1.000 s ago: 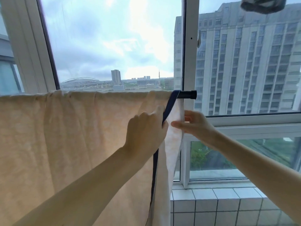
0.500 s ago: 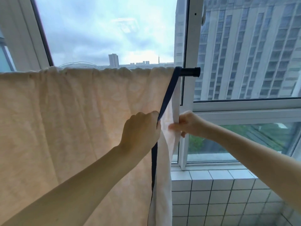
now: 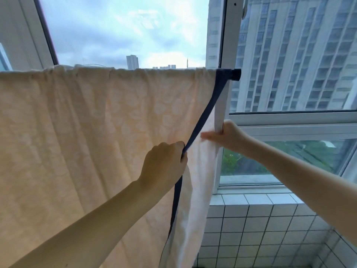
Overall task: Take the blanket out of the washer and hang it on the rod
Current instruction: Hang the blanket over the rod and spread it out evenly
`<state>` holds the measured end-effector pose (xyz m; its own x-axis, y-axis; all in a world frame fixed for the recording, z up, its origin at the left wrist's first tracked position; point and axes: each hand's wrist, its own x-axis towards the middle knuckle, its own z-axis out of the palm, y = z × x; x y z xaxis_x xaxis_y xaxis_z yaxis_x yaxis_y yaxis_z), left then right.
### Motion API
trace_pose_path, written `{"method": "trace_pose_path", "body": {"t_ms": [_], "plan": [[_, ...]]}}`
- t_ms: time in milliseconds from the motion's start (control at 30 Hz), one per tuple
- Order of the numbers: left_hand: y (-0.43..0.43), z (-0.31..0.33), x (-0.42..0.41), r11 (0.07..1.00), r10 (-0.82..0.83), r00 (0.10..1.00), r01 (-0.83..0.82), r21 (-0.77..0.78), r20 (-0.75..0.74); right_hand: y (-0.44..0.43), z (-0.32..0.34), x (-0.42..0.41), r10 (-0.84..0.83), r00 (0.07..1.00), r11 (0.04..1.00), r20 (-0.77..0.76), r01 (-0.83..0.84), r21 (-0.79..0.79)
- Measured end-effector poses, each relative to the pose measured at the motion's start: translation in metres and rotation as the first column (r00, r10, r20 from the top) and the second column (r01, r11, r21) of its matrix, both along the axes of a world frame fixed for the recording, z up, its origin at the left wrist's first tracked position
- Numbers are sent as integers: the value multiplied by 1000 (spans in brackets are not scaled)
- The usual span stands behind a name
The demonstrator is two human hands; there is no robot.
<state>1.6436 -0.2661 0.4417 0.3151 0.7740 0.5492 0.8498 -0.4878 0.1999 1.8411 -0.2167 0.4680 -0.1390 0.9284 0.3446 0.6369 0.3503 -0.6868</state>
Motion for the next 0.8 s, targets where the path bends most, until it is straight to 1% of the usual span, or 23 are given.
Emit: {"method": "trace_pose_path", "body": {"t_ms": [100,300,400,467,567,633,700,733,800], "plan": [[-1,-6,3,1000,-6,1000,6,15,-8,-4,-20,2,63,997,995,45,-59,-80],[-6,-20,13,1000,-3,1000,3,-5,-2,-11,-57,9,144,975,954,171,-90,-287],[-6,-29,15,1000,-21,1000,21,-23,1,-13,-61,11,128,968,950,217,-57,-308],[-7,-33,16,999,-25,1000,25,-37,8,-13,-60,12,100,972,960,213,-39,-276],[-7,-39,19,999,-25,1000,26,-47,15,-14,-54,13,39,995,977,97,-18,-213],[-9,-43,23,998,-32,999,34,-60,31,-16,-51,11,55,998,980,-21,-58,-188],[-12,-48,25,996,-51,997,55,-64,62,-21,-48,7,67,993,985,-97,-82,-149],[-13,-50,26,996,-61,995,66,-61,83,-24,-47,5,40,992,993,-119,-53,-109],[-14,-55,26,996,-71,989,77,-42,127,-34,-46,-2,-66,978,998,-198,69,11]]}}
